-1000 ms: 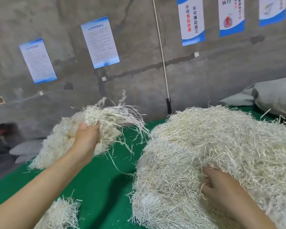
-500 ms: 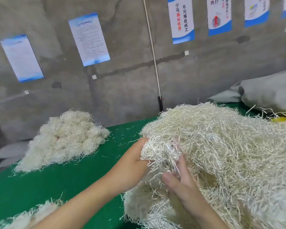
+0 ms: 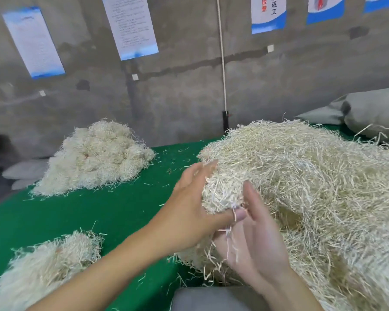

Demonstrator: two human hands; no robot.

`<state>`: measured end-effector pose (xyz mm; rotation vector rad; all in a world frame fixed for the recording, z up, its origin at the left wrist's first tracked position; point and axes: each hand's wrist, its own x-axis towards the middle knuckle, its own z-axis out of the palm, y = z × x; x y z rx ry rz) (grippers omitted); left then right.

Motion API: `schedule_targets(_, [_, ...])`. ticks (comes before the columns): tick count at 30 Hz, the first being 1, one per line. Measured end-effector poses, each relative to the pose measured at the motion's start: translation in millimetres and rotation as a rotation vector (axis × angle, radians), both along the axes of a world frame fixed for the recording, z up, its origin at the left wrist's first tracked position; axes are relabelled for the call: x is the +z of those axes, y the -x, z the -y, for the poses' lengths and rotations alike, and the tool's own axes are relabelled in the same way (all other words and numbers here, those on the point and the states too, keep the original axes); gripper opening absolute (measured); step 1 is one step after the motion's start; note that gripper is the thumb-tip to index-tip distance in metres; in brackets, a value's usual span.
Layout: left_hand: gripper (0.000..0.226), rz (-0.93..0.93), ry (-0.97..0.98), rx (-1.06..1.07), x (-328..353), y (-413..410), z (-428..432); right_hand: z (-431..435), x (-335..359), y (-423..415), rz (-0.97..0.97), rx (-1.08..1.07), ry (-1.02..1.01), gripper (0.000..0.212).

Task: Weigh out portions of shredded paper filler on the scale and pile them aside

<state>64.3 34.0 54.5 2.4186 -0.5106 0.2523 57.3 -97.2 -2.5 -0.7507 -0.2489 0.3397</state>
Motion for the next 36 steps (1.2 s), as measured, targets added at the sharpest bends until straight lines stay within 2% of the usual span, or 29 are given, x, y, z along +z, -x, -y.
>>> schedule_targets(1, [0.064,-0.052,0.028,-0.055,2.8,-0.8,-4.3,3.3,2.2,6.0,0.056,0.094,-0.063,0.074])
schedule_targets(2, [0.036,-0.025,0.05,-0.072,6.2,-0.3,-10.1,8.9,3.8,9.5,0.102,0.124,-0.08,0.074])
schedule_targets(3, [0.022,0.041,0.052,-0.056,10.8,2.2,-16.7,15.2,8.4,10.8,0.138,0.106,-0.033,0.075])
schedule_targets(4, [0.021,0.11,0.063,-0.045,15.1,5.3,-23.4,24.0,9.3,9.2,0.157,0.078,0.043,0.08])
schedule_targets(5, [0.024,0.166,0.075,-0.029,20.3,9.3,-28.8,31.6,11.2,7.2,0.189,-0.013,0.186,0.086])
schedule_targets(6, [0.026,0.194,0.119,-0.015,26.8,13.0,-33.3,37.3,12.1,5.2,0.257,-0.113,0.326,0.083])
schedule_targets(7, [0.028,0.211,0.169,-0.005,34.0,15.6,-38.4,43.5,13.8,4.2,0.313,-0.21,0.4,0.071])
schedule_targets(9, [0.031,0.239,0.269,0.015,51.0,21.3,-48.2,53.7,15.1,3.4,0.349,-0.32,0.367,0.051])
schedule_targets(13, [0.022,0.226,0.334,0.01,71.1,30.3,-63.9,61.3,18.9,6.3,0.337,-0.373,0.356,0.043])
schedule_targets(16, [0.021,0.021,0.16,-0.042,48.6,30.8,-55.8,59.6,17.1,5.6,0.342,-0.385,0.361,0.042])
schedule_targets(20, [0.024,-0.299,-0.152,-0.247,-16.2,32.5,-38.4,58.0,15.7,6.0,0.338,-0.383,0.37,0.043])
schedule_targets(22, [0.038,-0.405,-0.283,-0.288,-49.8,34.2,-34.1,56.9,14.3,7.1,0.341,-0.358,0.402,0.044])
schedule_targets(25, [0.081,-0.424,-0.451,-0.334,-84.3,37.2,-33.8,55.2,12.5,7.5,0.379,-0.313,0.515,0.042])
schedule_targets(27, [0.091,-0.419,-0.459,-0.365,-86.8,40.5,-36.1,53.7,13.2,8.6,0.411,-0.283,0.61,0.039])
schedule_targets(31, [0.096,-0.381,-0.52,-0.362,-70.1,43.5,-46.2,53.7,13.1,12.4,0.542,-0.237,0.923,0.029])
schedule_targets(33, [0.093,-0.442,-0.501,-0.331,-56.8,41.9,-52.9,53.6,12.6,12.8,0.614,-0.196,1.068,0.028])
schedule_targets(36, [0.086,-0.57,-0.412,-0.276,-48.8,39.0,-58.7,53.1,11.1,11.5,0.674,-0.162,1.175,0.024])
